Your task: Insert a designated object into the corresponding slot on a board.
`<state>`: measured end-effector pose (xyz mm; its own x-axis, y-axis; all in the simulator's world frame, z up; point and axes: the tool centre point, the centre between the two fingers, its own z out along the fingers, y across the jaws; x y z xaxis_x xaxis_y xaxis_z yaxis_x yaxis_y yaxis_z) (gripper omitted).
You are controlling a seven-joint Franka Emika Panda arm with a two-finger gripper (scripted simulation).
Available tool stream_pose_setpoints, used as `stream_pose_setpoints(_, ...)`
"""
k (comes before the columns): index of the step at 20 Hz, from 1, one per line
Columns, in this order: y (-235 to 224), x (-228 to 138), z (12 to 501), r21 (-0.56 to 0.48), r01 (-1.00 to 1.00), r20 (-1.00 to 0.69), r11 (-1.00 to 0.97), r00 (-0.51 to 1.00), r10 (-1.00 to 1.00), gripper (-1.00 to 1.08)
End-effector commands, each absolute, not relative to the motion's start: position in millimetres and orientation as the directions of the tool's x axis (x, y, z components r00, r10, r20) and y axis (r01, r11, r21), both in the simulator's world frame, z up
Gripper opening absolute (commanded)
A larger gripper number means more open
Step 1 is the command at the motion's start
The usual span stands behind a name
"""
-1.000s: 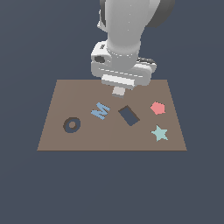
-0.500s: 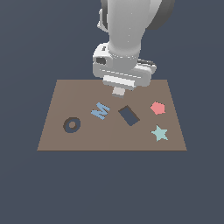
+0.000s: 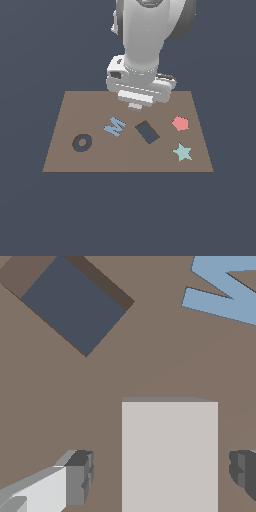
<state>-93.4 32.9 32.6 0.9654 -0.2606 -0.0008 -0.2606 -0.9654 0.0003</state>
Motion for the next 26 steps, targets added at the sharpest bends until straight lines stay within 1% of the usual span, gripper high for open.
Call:
stream_pose_setpoints(1,32.9,-93.2,29.9,0.000,-0.261,0.000,-0.965,0.965,-0.261,1.00)
stream_pose_setpoints(2,32.9,-93.2,29.9,0.000,-0.261,0.000,-0.965,0.965,-0.261,-1.00)
stream_pose_setpoints(17,33.0,-91.8,30.7,0.000,-0.249,0.000,-0.969,0.969,-0.249,-1.00)
stream_pose_setpoints(26,30.1,-75.3,32.2,0.000,-0.135,0.000,-0.991,0.991,-0.135,-1.00)
